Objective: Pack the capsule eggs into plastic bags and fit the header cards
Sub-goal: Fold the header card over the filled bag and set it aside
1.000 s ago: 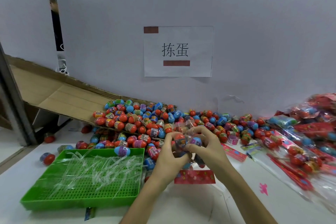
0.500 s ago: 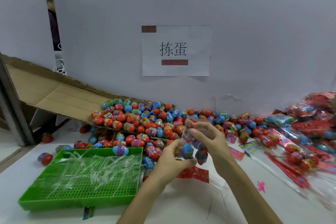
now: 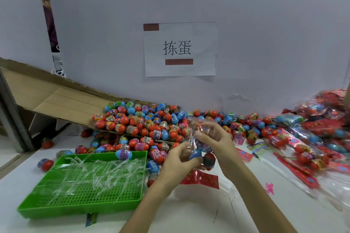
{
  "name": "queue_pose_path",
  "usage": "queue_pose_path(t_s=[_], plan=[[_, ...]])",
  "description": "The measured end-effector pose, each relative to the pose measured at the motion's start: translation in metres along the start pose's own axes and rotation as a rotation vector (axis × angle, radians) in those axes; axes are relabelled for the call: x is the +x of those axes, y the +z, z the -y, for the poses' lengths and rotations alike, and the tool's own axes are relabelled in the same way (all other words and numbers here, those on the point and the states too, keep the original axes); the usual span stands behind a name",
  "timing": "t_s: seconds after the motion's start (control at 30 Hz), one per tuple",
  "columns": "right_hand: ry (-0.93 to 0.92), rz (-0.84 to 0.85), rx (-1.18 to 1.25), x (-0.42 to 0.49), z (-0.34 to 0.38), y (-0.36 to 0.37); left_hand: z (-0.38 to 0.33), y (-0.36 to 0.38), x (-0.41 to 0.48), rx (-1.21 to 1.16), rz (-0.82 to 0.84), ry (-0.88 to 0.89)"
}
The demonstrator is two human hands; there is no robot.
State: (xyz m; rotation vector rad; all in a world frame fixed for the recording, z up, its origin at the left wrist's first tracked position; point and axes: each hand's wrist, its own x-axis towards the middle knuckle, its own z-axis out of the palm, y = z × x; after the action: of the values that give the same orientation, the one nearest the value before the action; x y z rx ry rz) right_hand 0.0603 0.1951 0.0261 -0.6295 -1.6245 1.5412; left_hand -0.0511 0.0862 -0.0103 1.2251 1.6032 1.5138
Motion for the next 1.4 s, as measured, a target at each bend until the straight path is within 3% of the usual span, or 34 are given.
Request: queue_pose_path(t_s=[0.27, 0.57, 0.93, 1.13, 1.4], plan=[[-0.086, 0.055, -0.128, -0.002, -0.006, 0.002, 0.007, 0.0, 0.003, 0.029, -0.027, -0.045], [-0.055, -0.005, -0.069, -0.002, -0.001, -0.003, -0.002, 0.004, -0.002, -0.074, 0.042, -0.032], [0.003, 0.014, -0.016, -0.001, -0.002, 0.002, 0.001, -0.004, 0.006, -0.209, -0.183, -0.025], [0.041, 0.169, -0.014, -0.002, -0.001, 0.0, 0.002, -0.008, 0.007, -0.424, -0.252, -0.08], [-0.006, 0.019, -0.061, 0.0, -0.008, 0.0, 0.0, -0.008, 0.006, -0.5, -0.24, -0.1]])
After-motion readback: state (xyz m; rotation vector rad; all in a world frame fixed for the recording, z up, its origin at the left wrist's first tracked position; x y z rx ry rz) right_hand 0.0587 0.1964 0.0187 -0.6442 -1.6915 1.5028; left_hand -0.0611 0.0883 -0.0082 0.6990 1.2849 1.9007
